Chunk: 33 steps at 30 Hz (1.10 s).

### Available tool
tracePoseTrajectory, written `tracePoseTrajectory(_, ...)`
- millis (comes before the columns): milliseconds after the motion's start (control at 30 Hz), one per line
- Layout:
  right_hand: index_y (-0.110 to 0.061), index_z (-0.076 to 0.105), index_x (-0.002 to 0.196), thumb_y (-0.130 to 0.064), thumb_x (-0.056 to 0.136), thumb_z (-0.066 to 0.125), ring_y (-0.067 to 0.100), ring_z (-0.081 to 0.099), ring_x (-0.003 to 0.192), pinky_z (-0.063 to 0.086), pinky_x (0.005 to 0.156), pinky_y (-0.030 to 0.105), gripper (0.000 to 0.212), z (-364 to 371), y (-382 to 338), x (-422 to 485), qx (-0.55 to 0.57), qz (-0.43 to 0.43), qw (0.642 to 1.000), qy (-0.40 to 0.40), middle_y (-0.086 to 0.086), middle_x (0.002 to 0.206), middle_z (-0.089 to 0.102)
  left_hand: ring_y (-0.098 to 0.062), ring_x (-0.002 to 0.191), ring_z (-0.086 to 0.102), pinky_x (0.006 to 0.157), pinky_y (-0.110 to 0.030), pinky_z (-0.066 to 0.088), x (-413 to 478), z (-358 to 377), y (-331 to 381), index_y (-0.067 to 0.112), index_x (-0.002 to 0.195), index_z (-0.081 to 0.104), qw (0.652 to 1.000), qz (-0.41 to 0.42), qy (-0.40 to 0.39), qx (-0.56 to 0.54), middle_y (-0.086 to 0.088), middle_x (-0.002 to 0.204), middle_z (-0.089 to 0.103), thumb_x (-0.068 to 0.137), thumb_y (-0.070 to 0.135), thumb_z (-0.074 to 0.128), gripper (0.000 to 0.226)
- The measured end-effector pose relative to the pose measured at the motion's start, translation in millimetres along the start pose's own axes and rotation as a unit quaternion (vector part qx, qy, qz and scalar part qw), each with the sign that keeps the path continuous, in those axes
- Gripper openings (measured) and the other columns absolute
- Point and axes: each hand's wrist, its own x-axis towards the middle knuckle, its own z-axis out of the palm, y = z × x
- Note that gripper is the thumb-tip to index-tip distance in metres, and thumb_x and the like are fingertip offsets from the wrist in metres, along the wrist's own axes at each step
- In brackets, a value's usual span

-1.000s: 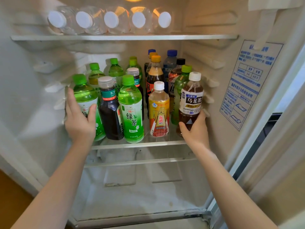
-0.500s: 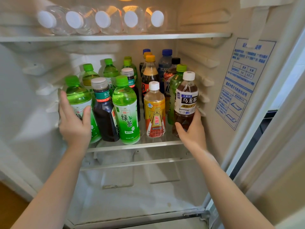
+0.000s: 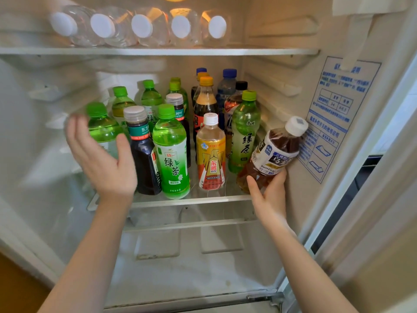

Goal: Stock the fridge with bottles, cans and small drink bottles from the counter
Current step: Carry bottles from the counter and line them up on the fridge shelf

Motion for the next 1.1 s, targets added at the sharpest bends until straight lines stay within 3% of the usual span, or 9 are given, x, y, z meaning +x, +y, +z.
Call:
tracePoseTrajectory(100, -0.024, 0.027, 0.138, -0.017, 0.084, 0.067, -0.003, 0.044, 0.12, 0.035, 0.103, 0.018, 0.067, -1.7, -1.9, 4.5, 0.004, 0.003, 1.0, -0.023, -0.012, 0.132, 0.045, -0.043, 0.13, 0.037, 0.109, -0.053, 0.027, 7.1, 7.7, 34.1, -0.005, 0.119, 0.054, 0.994, 0.107, 0.003, 0.002, -0.025, 0.133, 0.044, 0.086, 0.01, 0.057, 0.036)
tracePoseTrajectory(233, -0.021, 0.027, 0.14, -0.016, 0.084, 0.067, -0.01, 0.039, 0.115, 0.027, 0.09, -0.005, 0.069, -3.2, -5.3, 9.5, -0.021, 0.0, 0.999, -0.048, -0.016, 0.13, 0.043, -0.027, 0.111, 0.052, 0.098, -0.033, 0.034, 17.7, 23.3, 83.1, 0.002, 0.102, 0.063, 0.98, 0.179, -0.081, -0.041, -0.014, 0.113, 0.059, 0.086, 0.012, 0.055, 0.021)
tracePoseTrajectory(333, -0.02, 0.026, 0.142, -0.016, 0.084, 0.067, -0.002, 0.04, 0.12, 0.029, 0.098, 0.009, 0.071, -3.1, -11.1, 13.2, -0.038, -0.007, 0.996, -0.075, -0.014, 0.132, 0.043, -0.015, 0.106, 0.053, 0.091, -0.023, 0.035, 23.9, 47.7, 118.7, 0.012, 0.108, 0.062, 0.939, 0.222, -0.258, -0.055, -0.002, 0.111, 0.061, 0.091, 0.024, 0.049, 0.025)
tracePoseTrajectory(433, -0.021, 0.022, 0.145, -0.019, 0.085, 0.066, 0.001, 0.038, 0.125, 0.029, 0.103, 0.019, 0.075, -2.2, -16.1, 19.5, -0.06, -0.009, 0.992, -0.11, -0.012, 0.137, 0.043, -0.018, 0.113, 0.054, 0.094, -0.033, 0.044, 33.1, 90.1, 136.5, 0.016, 0.124, 0.056, 0.893, 0.213, -0.396, -0.028, -0.002, 0.124, 0.058, 0.092, 0.027, 0.053, 0.034)
tracePoseTrajectory(567, -0.024, 0.022, 0.145, -0.017, 0.086, 0.066, -0.002, 0.041, 0.119, 0.029, 0.091, 0.0, 0.074, -2.5, -15.5, 23.1, -0.062, 0.003, 0.99, -0.128, -0.013, 0.134, 0.045, -0.024, 0.123, 0.05, 0.101, -0.037, 0.043, 43.2, 141.5, 144.9, 0.015, 0.139, 0.043, 0.845, 0.144, -0.515, -0.02, -0.009, 0.137, 0.051, 0.094, 0.027, 0.054, 0.048)
tracePoseTrajectory(667, -0.026, 0.023, 0.144, -0.017, 0.086, 0.065, -0.006, 0.041, 0.113, 0.031, 0.078, -0.004, 0.073, -3.0, -15.1, 22.3, -0.056, 0.009, 0.989, -0.133, -0.019, 0.128, 0.043, -0.023, 0.119, 0.052, 0.088, -0.025, 0.04, 45.3, 164.9, 149.4, 0.018, 0.14, 0.043, 0.838, 0.114, -0.533, -0.027, -0.006, 0.134, 0.054, 0.095, 0.03, 0.052, 0.047)
tracePoseTrajectory(767, -0.026, 0.023, 0.144, -0.015, 0.085, 0.065, -0.006, 0.04, 0.117, 0.028, 0.093, 0.002, 0.073, -3.1, -15.6, 22.4, -0.045, 0.011, 0.99, -0.132, -0.02, 0.129, 0.042, -0.02, 0.115, 0.054, 0.083, -0.022, 0.037, 45.6, 174.6, 151.1, 0.019, 0.126, 0.057, 0.841, 0.126, -0.526, -0.018, -0.002, 0.129, 0.059, 0.094, 0.027, 0.053, 0.033)
tracePoseTrajectory(900, -0.028, 0.023, 0.144, -0.016, 0.085, 0.066, -0.014, 0.035, 0.116, 0.023, 0.086, -0.007, 0.074, -2.2, -16.6, 20.5, -0.04, 0.013, 0.991, -0.126, -0.024, 0.129, 0.039, -0.018, 0.115, 0.055, 0.088, -0.023, 0.039, 47.7, 175.9, 146.9, 0.019, 0.118, 0.063, 0.845, 0.116, -0.521, -0.04, -0.001, 0.125, 0.061, 0.092, 0.024, 0.058, 0.027)
tracePoseTrajectory(1100, -0.028, 0.023, 0.144, -0.018, 0.085, 0.066, -0.009, 0.035, 0.118, 0.025, 0.086, -0.003, 0.075, 1.3, -16.9, 20.8, -0.052, 0.022, 0.992, -0.111, -0.014, 0.139, 0.043, -0.018, 0.115, 0.056, 0.092, -0.025, 0.041, 45.9, 173.1, 146.9, 0.018, 0.118, 0.065, 0.849, 0.126, -0.511, -0.049, -0.001, 0.125, 0.062, 0.092, 0.021, 0.059, 0.026)
